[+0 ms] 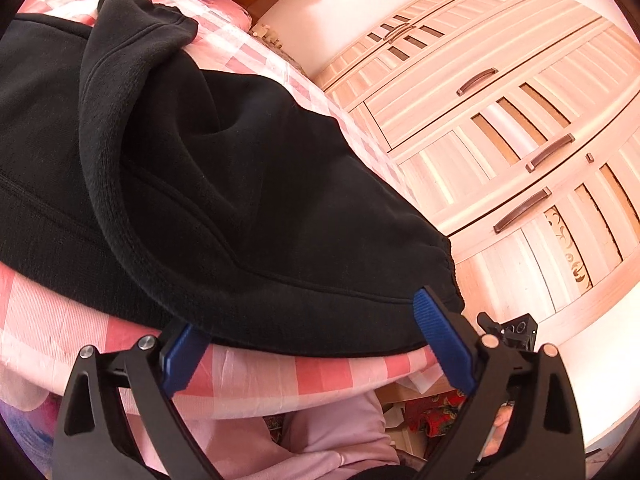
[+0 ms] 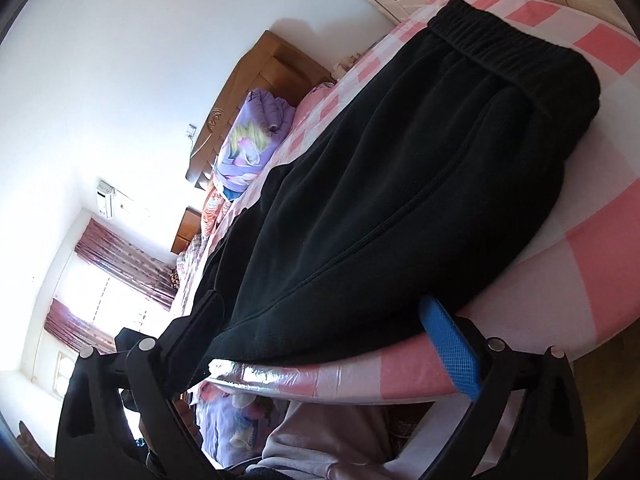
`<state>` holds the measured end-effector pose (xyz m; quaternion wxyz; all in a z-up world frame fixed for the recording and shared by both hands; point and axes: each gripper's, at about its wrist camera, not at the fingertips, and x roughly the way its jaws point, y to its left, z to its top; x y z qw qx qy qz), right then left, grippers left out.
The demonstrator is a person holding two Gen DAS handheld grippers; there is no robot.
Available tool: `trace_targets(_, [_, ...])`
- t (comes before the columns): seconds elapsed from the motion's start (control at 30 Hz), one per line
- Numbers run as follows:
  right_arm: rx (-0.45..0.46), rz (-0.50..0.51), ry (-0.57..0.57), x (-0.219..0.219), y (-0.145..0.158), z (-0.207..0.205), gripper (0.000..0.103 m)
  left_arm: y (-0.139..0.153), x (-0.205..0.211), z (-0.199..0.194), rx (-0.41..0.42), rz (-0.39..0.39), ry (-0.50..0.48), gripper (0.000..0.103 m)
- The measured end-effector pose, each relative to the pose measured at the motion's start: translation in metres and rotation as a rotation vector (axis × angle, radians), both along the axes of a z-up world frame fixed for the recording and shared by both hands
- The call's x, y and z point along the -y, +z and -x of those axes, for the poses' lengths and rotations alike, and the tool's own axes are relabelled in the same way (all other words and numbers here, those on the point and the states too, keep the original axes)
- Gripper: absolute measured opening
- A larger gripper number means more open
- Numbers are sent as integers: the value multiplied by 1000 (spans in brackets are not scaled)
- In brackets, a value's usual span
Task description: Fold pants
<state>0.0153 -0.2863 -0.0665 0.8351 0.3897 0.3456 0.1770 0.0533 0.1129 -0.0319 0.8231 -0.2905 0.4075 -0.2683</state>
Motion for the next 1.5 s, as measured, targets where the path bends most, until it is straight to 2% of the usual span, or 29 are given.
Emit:
trace_targets(0.03, [10, 2, 16, -4, 1, -1, 93, 2, 2, 2, 11, -10, 0, 96])
trace_targets(0.07, [18, -1, 43, -9, 1, -2, 87, 3, 3, 3, 23, -20, 0, 96])
trace_targets(0.1, [8, 2, 63, -15, 1, -3, 71, 6, 6, 5, 38, -35, -2, 96])
trace_targets(0.2, [-13, 37, 91, -30, -3, -9, 65, 8, 9, 6, 54, -55, -1, 96])
trace_targets(0.27, [-20, 89, 97, -40, -4, -11, 53, 5, 7, 6, 48, -52, 1, 95])
trace_targets(0.3, [-24, 111, 93, -44, -4, -10, 36, 3, 7, 5, 44, -51, 1, 95])
trace_targets(0.33, [-34, 126, 84, -45, -5, -10, 23, 3, 6, 6, 45, -52, 1, 93])
trace_targets(0.37, [-44, 129, 76, -44, -7, -10, 19, 3, 6, 7, 50, -61, 4, 89])
trace_targets(0.4, [-47, 134, 75, -42, -8, -8, 12, 4, 6, 7, 58, -80, 11, 75])
trace_targets(0.43, [-43, 144, 77, -41, -7, -6, 11, 4, 7, 8, 63, -107, 18, 53])
trace_targets(0.47, [-29, 160, 80, -41, -3, -3, 11, 4, 6, 7, 62, -121, 15, 39])
trace_targets(0.5, [-15, 172, 80, -42, 1, 1, 10, 3, 5, 6, 57, -125, 14, 16])
trace_targets(0.6, [-5, 181, 74, -42, 6, 8, 10, 2, 0, 5, 56, -115, 14, 15])
trace_targets(0.77, [-32, 180, 78, -44, -3, 8, 10, -1, 5, 6, 50, -172, 22, 15])
trace_targets(0.87, [-46, 189, 78, -45, -3, 8, 10, -4, 3, 4, 31, -170, 21, 18])
trace_targets(0.9, [-65, 192, 88, -46, -4, 7, 16, -5, 4, 4, 23, -180, 17, 27])
trace_targets(0.93, [-90, 207, 100, -46, -6, 6, 20, -4, 5, 5, 20, -198, 18, 51])
trace_targets(0.97, [-103, 211, 124, -47, -4, 6, 24, -4, 4, 7, 33, -198, 15, 61])
trace_targets(1.0, [-90, 203, 147, -46, 1, 11, 51, -2, 2, 10, 44, -189, 13, 80])
trace_targets(1.03, [-76, 219, 136, -45, 7, 16, 89, 0, -4, 16, 55, -209, 39, 91])
trace_targets(1.1, [13, 290, 86, -38, 26, 34, 91, 6, -17, 27, 90, -260, 100, 92])
trace_targets(1.17, [79, 345, 70, -34, 44, 41, 86, 13, -32, 39, 122, -310, 189, 92])
trace_targets(1.23, [150, 394, 46, -30, 61, 42, 85, 26, -42, 50, 182, -358, 244, 92])
trace_targets(1.37, [186, 514, 15, -33, 76, 12, 86, 53, -19, 44, 286, -399, 168, 96])
trace_targets(1.43, [165, 621, -9, -40, 76, -7, 86, 60, 7, 35, 308, -424, 123, 101])
trace_targets(1.5, [114, 712, -16, -40, 66, -24, 88, 59, 38, 21, 302, -450, 46, 101])
